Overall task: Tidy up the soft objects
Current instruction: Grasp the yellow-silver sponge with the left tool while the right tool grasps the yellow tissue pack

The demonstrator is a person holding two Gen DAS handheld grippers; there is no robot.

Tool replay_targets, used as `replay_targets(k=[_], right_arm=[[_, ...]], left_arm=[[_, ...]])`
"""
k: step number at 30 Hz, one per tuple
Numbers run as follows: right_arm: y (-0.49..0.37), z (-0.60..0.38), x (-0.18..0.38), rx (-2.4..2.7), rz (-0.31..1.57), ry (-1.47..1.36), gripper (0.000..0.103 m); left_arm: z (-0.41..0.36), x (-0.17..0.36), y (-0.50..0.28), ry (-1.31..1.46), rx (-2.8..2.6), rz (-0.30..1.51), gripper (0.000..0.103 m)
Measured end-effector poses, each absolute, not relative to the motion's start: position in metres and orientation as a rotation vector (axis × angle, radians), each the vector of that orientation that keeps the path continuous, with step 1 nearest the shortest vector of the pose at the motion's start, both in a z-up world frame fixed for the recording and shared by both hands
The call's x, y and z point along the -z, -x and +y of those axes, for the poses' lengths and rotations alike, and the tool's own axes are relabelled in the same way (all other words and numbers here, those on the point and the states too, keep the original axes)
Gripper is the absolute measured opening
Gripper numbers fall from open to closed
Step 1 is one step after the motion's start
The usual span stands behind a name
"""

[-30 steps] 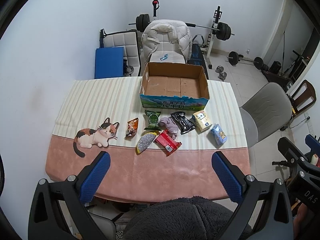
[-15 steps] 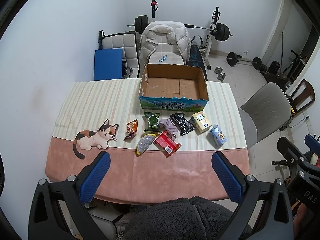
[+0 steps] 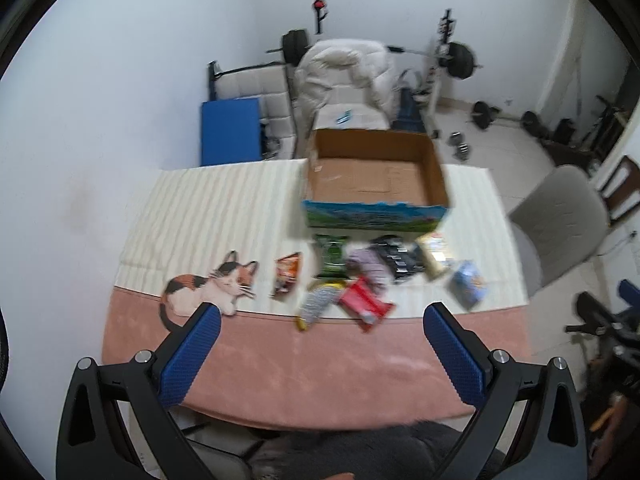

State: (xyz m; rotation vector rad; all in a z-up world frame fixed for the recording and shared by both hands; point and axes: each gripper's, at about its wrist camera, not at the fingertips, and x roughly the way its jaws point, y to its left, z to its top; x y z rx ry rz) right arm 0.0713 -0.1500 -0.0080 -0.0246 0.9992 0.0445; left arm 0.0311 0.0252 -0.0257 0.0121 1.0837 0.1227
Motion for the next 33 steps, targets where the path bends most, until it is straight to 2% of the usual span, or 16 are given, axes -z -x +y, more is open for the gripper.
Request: replay_targets(k=[7,11,17,19,21,22,24,28,30,32,33], right_arm=[[-0.168,-0.149,0.133,-0.1,1.158,0.086,0.103],[-0.229,-0.138,0.215,-0.159,1.276,0.165,0.103],[-0.285,-0.135,0.306,-0.204,1.395,0.245,0.103],[-0.298,-0.135,0.326,-0.197,1.425,0.248,0.102],[-0.313,-0.136,0.346,-0.188,1.452,0.245,0.101],[-0.32,-0.137,0.352,-0.184,1.462,0.24,0.101],[-0.332,-0.14,0.363,-0.186,1.47,0.217,0.101],[-0.352,-0.142,0.379,-0.175,1.49,0.167,0.101],[-0.358,-0.144,0.392,-0.16,1.531,0.134,0.091],[-0.359,-0.147,0.407,-0.149,1.594,0.1,0.075],[-0.356,-0.149,0.414,-0.131,1.621,0.103,0.073]], left_arm=[[0.058,0.151,-0.111,-0.124,-0.108,1.265,0.103],[0.049,0.24,-0.147,-0.22,0.005,1.416,0.103],[0.032,0.353,-0.176,-0.357,0.082,1.577,0.102],[0.033,0.376,-0.181,-0.352,0.089,1.608,0.097],[0.035,0.389,-0.184,-0.335,0.091,1.635,0.08],[0.036,0.395,-0.187,-0.318,0.088,1.65,0.076],[0.04,0.404,-0.19,-0.263,0.081,1.68,0.051],[0.056,0.41,-0.193,-0.129,0.017,1.711,0.048],[0.07,0.411,-0.192,-0.011,-0.032,1.729,0.048],[0.088,0.414,-0.189,0.135,-0.094,1.75,0.048],[0.095,0.414,-0.187,0.189,-0.116,1.752,0.047]])
